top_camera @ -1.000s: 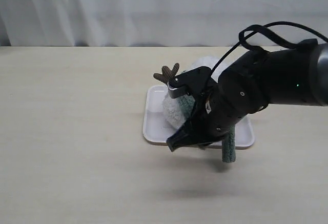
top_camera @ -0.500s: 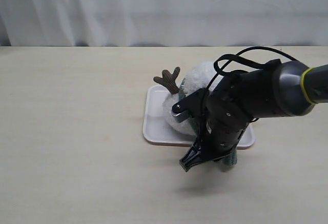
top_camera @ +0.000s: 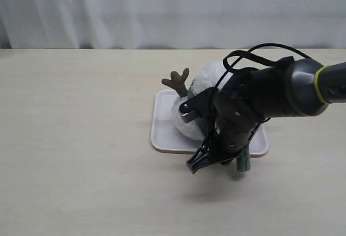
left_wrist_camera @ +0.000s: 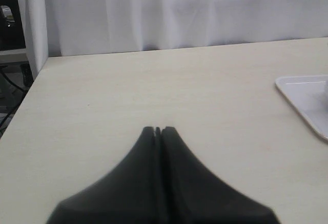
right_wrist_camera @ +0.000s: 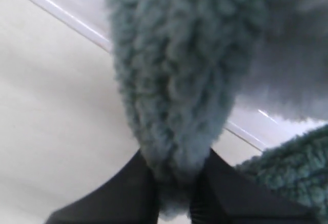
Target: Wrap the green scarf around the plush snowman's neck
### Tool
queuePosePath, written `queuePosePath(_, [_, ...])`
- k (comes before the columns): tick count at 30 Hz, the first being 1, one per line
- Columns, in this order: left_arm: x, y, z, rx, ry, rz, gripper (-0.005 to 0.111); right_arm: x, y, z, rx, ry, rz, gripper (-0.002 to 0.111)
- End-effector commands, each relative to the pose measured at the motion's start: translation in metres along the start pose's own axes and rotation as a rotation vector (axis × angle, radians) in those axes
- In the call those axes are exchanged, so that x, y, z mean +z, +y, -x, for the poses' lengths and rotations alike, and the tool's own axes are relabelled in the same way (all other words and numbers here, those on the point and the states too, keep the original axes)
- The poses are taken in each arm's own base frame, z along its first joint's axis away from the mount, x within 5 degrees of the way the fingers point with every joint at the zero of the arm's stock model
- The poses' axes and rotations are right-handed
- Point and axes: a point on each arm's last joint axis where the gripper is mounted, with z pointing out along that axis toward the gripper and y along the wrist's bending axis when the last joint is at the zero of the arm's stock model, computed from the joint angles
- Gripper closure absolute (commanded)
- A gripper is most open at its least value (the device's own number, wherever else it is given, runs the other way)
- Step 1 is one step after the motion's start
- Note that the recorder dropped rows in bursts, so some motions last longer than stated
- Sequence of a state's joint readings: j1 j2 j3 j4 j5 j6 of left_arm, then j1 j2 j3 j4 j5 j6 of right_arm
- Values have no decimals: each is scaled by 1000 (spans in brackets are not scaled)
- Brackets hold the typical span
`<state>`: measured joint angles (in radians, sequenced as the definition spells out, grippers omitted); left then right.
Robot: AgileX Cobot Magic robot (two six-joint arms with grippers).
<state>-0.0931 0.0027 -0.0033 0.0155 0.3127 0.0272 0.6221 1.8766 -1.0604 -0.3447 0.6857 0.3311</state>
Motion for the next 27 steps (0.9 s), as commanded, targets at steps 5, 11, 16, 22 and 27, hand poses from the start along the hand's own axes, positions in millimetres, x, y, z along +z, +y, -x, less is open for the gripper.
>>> queuePosePath(5, [0,0,0,-3,-7,-7,107,-18,4,1,2,59,91,60])
queuePosePath(11, [0,0,0,-3,-7,-7,107,-49,2,-2,33,12,151,56])
queuePosePath(16, [0,0,0,-3,-7,-7,107,-85,-6,-4,49,-87,159,66])
queuePosePath(22, [0,0,0,-3,-7,-7,107,-124,-14,-1,-11,-301,166,104])
queuePosePath(27, [0,0,0,-3,-7,-7,107,-143,-17,18,-1,-386,164,104])
